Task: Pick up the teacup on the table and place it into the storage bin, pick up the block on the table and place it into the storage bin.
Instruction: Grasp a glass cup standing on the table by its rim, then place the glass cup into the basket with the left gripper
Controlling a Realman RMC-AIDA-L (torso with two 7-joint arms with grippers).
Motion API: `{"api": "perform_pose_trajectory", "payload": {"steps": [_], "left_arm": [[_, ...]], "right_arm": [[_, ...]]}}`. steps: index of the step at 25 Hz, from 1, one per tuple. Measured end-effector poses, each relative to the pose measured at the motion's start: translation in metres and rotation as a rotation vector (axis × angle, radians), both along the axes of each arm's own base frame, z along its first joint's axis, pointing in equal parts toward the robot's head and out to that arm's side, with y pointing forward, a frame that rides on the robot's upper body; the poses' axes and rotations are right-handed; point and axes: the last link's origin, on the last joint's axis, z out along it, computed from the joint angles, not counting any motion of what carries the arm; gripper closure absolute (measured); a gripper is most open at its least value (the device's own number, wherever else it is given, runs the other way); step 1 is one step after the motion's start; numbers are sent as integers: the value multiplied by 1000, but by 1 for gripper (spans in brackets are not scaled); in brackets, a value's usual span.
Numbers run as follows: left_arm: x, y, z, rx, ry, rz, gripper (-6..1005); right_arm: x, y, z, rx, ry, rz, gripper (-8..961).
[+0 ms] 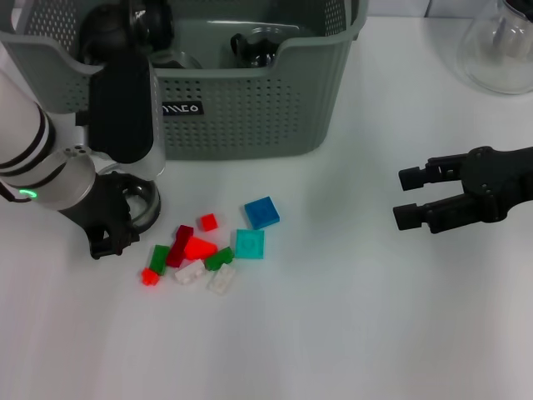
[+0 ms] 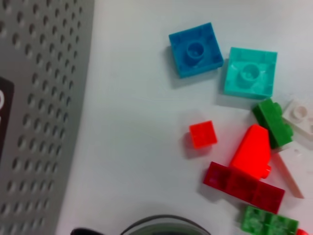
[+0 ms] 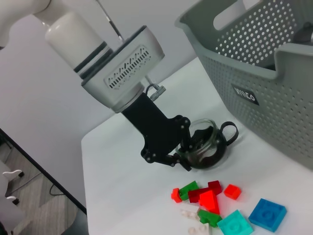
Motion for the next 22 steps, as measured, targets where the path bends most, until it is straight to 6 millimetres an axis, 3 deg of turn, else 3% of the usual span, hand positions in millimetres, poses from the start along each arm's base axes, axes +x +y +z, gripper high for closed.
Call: {"api": "perform_pose_trajectory", "payload": {"steps": [7, 11, 14, 19, 22], "left_arm": [[15, -17, 18, -26, -122, 96, 956], [45, -35, 47, -123, -447, 174, 956], [67, -36, 66, -132, -675, 150, 956], [106, -10, 83, -21, -874, 47, 955], [127, 24, 91, 135, -900, 8, 955]], "right_arm": [[1, 0, 1, 5, -4, 5, 26], [1, 0, 3, 7, -7, 9, 25], [2, 1, 5, 10, -12, 10, 25], [4, 1, 5, 13, -12, 11, 25], [3, 1, 5, 11, -10, 9, 25]]}}
